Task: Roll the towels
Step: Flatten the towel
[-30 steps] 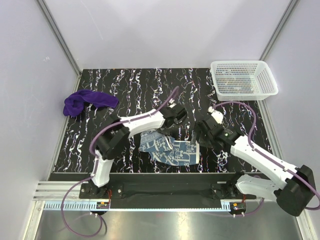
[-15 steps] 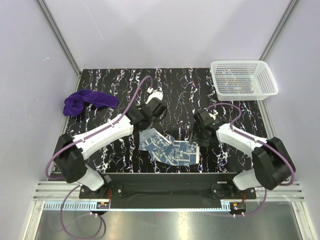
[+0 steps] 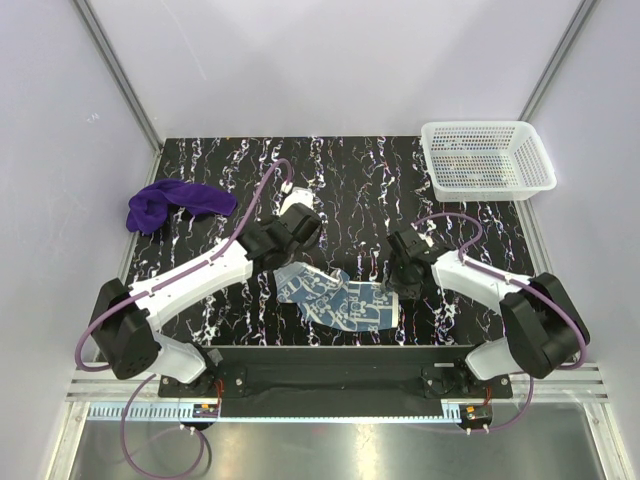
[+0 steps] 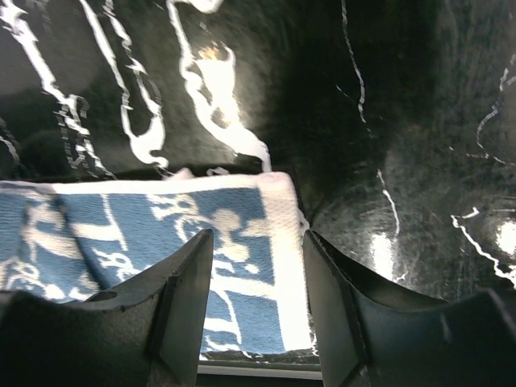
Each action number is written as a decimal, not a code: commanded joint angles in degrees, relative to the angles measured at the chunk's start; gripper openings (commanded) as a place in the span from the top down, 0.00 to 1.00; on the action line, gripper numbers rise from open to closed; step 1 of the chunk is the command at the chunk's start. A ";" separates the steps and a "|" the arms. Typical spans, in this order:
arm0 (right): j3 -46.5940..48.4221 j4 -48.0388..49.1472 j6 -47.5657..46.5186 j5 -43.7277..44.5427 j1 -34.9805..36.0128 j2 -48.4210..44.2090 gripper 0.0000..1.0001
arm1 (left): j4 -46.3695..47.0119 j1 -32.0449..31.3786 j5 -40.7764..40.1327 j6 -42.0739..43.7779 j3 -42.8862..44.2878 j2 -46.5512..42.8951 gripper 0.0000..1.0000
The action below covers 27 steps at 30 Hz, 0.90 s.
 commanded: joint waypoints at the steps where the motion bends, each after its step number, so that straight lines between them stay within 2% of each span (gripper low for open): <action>1: -1.30 0.16 0.91 2.21 -0.33 -2.80 0.44 | 2.59 0.26 -1.53 -0.89 -0.51 -1.30 1.00; 6: -2.09 -0.02 0.99 2.30 -0.33 -3.77 0.45 | 2.50 0.26 -1.35 -0.89 -0.25 -0.51 1.00; 15: -1.83 1.83 0.73 0.89 -0.33 -4.13 0.60 | 2.24 0.35 -1.53 -0.98 -0.51 0.02 1.00; 22: -2.18 2.54 0.47 0.27 -0.24 -2.54 0.60 | 1.71 0.26 -2.06 -1.07 -0.87 0.11 1.00; 27: -2.26 1.13 0.03 1.42 -0.33 -3.51 0.55 | 1.80 0.35 -2.23 -0.98 -1.31 0.11 1.00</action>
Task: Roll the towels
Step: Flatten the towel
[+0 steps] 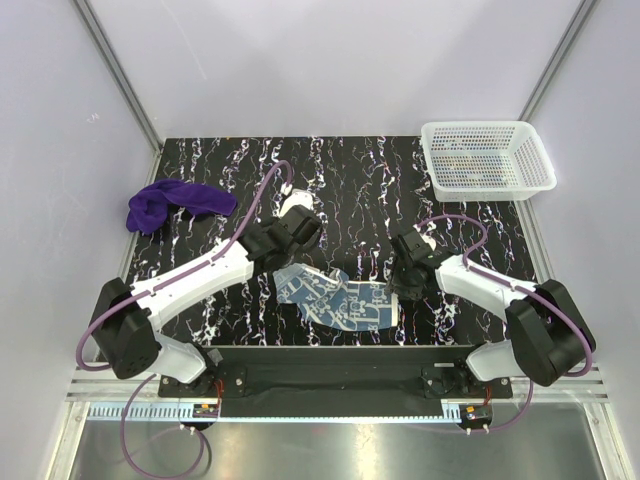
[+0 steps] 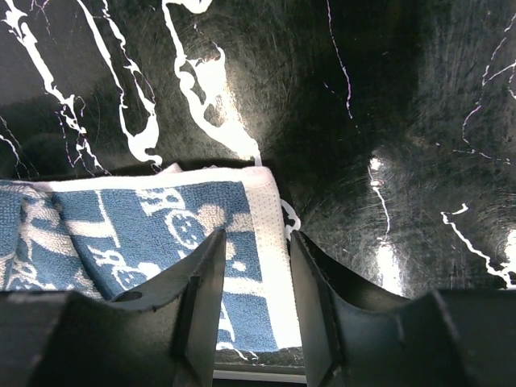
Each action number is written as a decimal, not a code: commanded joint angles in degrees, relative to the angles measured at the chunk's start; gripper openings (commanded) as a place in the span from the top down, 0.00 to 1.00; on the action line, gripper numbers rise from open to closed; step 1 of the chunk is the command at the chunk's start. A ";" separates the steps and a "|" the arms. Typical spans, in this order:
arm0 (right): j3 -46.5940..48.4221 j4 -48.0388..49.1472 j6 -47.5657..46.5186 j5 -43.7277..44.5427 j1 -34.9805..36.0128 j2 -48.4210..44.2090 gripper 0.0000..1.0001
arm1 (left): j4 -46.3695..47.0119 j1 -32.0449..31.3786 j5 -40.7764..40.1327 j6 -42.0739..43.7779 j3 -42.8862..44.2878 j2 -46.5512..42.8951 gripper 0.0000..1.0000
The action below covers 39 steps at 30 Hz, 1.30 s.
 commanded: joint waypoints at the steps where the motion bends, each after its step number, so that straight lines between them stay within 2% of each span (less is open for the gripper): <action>1: -0.10 0.08 -0.26 0.50 -0.37 -1.04 0.55 | 1.82 0.35 -1.95 -0.57 -0.52 -0.11 1.00; 10: -0.81 2.10 0.27 -0.91 -0.20 -0.43 0.61 | 1.64 0.26 -2.04 -0.74 -0.96 -0.11 1.00; 16: -0.63 2.02 0.18 -1.09 -0.29 -0.77 0.77 | 1.38 0.35 -2.39 -0.74 -1.13 -0.37 1.00; 20: 0.33 0.87 -0.08 -0.82 -0.29 -2.00 0.92 | 0.85 0.35 -2.83 -0.48 -0.78 -0.63 1.00; 21: 0.77 -0.09 -0.43 -0.82 -0.29 -2.62 0.99 | 0.24 0.35 -3.09 -0.30 -0.52 -0.64 1.00; 22: 1.21 -0.70 -0.61 -0.12 -0.29 -2.97 1.00 | -0.29 0.26 -3.79 0.13 0.35 -0.81 1.00; 35: 18.60 -13.27 -7.98 5.86 -1.60 -12.10 1.00 | -10.56 5.79 -8.62 6.37 11.87 -8.28 1.00; 39: 20.46 -13.37 -10.88 6.03 -1.52 -17.54 1.00 | -13.81 5.97 -12.14 6.99 14.42 -11.53 1.00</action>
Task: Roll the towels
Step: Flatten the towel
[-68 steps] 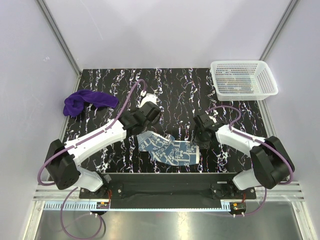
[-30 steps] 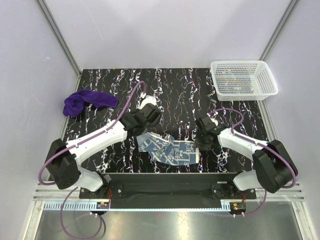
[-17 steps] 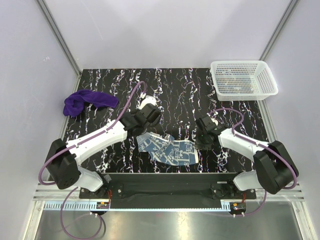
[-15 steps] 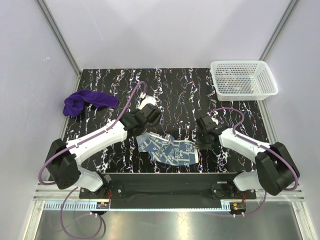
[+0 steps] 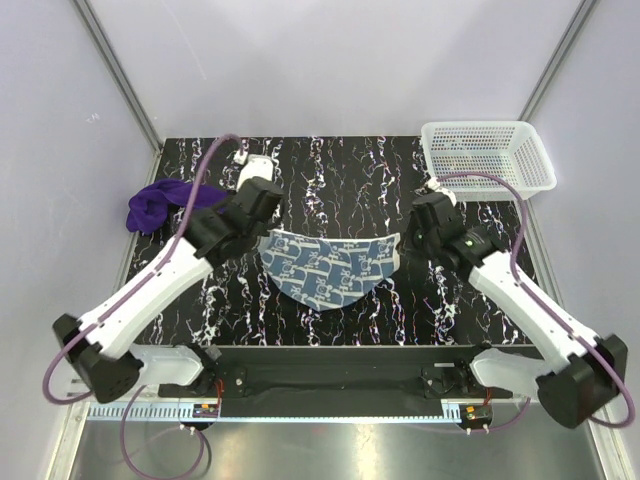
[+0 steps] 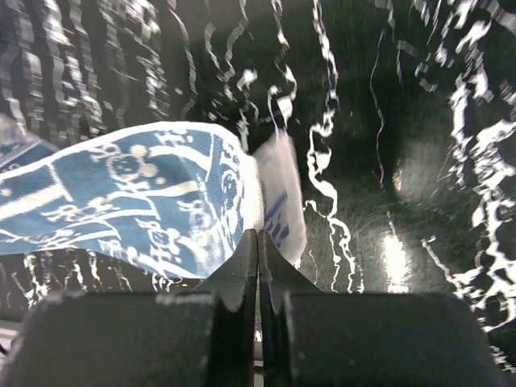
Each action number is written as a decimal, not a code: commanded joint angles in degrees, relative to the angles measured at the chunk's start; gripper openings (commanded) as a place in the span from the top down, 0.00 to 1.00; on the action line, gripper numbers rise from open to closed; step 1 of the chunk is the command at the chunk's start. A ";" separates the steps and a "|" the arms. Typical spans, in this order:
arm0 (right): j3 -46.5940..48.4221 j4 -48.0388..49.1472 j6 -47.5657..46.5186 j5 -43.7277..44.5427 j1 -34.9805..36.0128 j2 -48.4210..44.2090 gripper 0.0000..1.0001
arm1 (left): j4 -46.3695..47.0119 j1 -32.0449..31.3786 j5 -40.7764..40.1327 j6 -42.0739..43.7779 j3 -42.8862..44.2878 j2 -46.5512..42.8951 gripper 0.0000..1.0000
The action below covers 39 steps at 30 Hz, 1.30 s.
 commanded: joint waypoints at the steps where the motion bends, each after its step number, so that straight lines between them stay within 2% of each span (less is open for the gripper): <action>1: 2.72 -2.40 -4.59 2.60 -0.27 -6.34 1.00 | -3.94 0.14 -6.19 2.05 4.23 -4.71 1.00; 6: 2.28 -3.88 -7.14 4.19 -0.27 -17.40 1.00 | -7.72 0.14 -7.61 0.39 5.73 -9.37 1.00; 11: 0.35 -4.23 -7.41 2.87 -0.36 -28.83 1.00 | -8.16 0.05 -6.38 -0.58 3.54 -18.15 1.00; 16: 2.98 -8.55 -7.68 7.60 -0.36 -27.81 1.00 | -10.01 0.14 -5.07 -0.93 3.36 -17.65 1.00; 19: 4.64 -7.32 -7.85 10.33 -0.36 -25.35 1.00 | -4.93 0.93 -0.96 2.30 0.13 -17.56 1.00; 22: 6.92 -6.52 -8.03 12.44 -0.27 -18.51 1.00 | -0.97 4.26 3.97 4.60 -0.95 -14.05 1.00; 26: 6.32 -0.84 -7.77 12.45 -0.88 -7.62 1.00 | 3.94 12.41 11.00 5.22 -2.17 -6.41 0.98; 28: 5.88 1.11 -6.71 12.10 -2.11 -3.65 1.00 | 5.62 15.24 15.91 5.22 -2.96 -0.88 0.97; 31: 6.32 4.28 -5.13 11.75 -5.89 4.87 1.00 | 9.05 19.20 19.01 5.48 -1.92 8.08 0.97; 35: 8.07 13.39 -5.91 8.85 -10.90 17.33 1.00 | 12.22 22.54 22.00 6.18 4.92 21.35 0.96; 36: 9.21 14.38 -6.35 8.32 -12.04 19.63 1.00 | 12.13 22.90 22.27 6.18 9.21 27.04 0.96; 38: 13.95 16.58 -8.10 7.71 -12.57 26.99 1.00 | 10.21 24.04 22.97 6.18 14.76 32.95 0.95; 39: 15.88 16.76 -8.73 7.18 -12.75 29.48 1.00 | 9.33 24.48 23.41 6.10 20.88 38.20 0.94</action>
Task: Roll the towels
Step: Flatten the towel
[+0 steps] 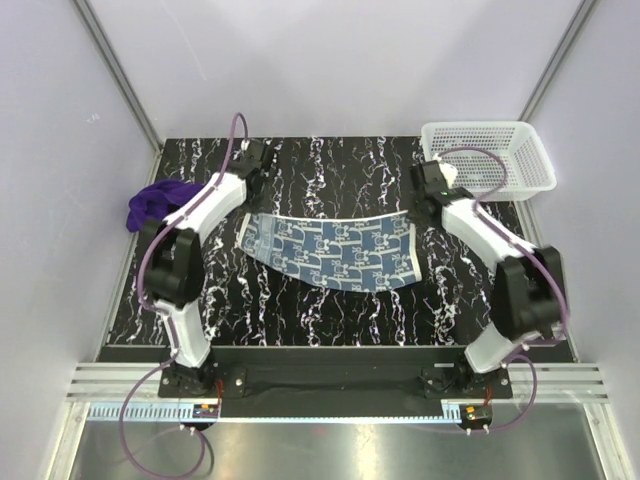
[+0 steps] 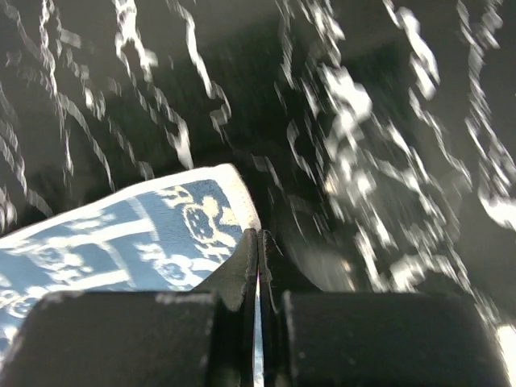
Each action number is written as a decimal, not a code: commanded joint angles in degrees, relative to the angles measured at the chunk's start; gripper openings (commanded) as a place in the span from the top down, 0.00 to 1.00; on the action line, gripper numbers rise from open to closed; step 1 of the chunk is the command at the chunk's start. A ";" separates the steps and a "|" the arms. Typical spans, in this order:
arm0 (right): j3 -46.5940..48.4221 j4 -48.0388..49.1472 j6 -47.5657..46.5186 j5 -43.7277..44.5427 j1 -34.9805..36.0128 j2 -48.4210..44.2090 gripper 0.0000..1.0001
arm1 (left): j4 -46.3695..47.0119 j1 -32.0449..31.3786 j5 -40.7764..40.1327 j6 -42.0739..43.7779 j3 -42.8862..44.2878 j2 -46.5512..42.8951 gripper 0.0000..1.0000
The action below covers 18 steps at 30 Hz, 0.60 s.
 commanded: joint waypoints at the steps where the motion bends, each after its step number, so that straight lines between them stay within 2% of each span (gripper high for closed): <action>1: 10.70 8.35 -2.44 -0.94 -1.06 7.90 1.00 | 0.96 1.71 4.61 0.96 14.69 9.20 0.95; 2: 12.92 8.18 -3.13 -1.19 -1.32 12.36 1.00 | -0.27 2.41 5.14 0.87 17.86 11.48 0.95; 6: 24.26 6.33 -4.37 -1.81 -2.73 20.74 1.00 | -3.71 3.20 4.71 2.53 35.42 22.55 0.90; 7: 28.71 5.72 -4.55 -1.55 -3.17 22.32 1.00 | -4.76 3.90 5.14 3.06 37.99 24.32 0.92; 8: 31.11 3.10 -4.98 -1.37 -3.34 25.03 1.00 | -6.42 4.26 5.41 3.24 40.80 26.08 1.00; 9: 33.39 1.34 -5.07 -1.20 -3.52 25.93 1.00 | -8.00 4.52 4.80 2.81 45.62 28.71 1.00; 10: 34.90 0.71 -5.34 -0.76 -3.52 26.11 1.00 | -8.63 4.61 4.10 2.80 45.84 28.73 1.00; 11: 34.13 1.75 -6.21 -1.19 -3.52 24.55 1.00 | -7.42 4.70 4.44 2.89 44.62 27.78 1.00; 14: 27.19 5.44 -7.53 -2.78 -3.52 17.10 1.00 | -0.93 4.70 5.24 3.16 30.85 17.60 1.00; 15: 25.35 5.71 -7.45 -2.69 -3.52 14.88 1.00 | 0.06 4.70 5.15 2.89 24.11 11.31 1.00; 17: 19.90 5.98 -7.45 -3.04 -3.52 7.44 1.00 | 0.85 4.70 5.24 2.45 18.53 4.95 1.00; 18: 17.97 5.98 -7.19 -3.48 -3.52 4.61 1.00 | 0.68 4.61 5.24 2.45 13.89 -1.44 1.00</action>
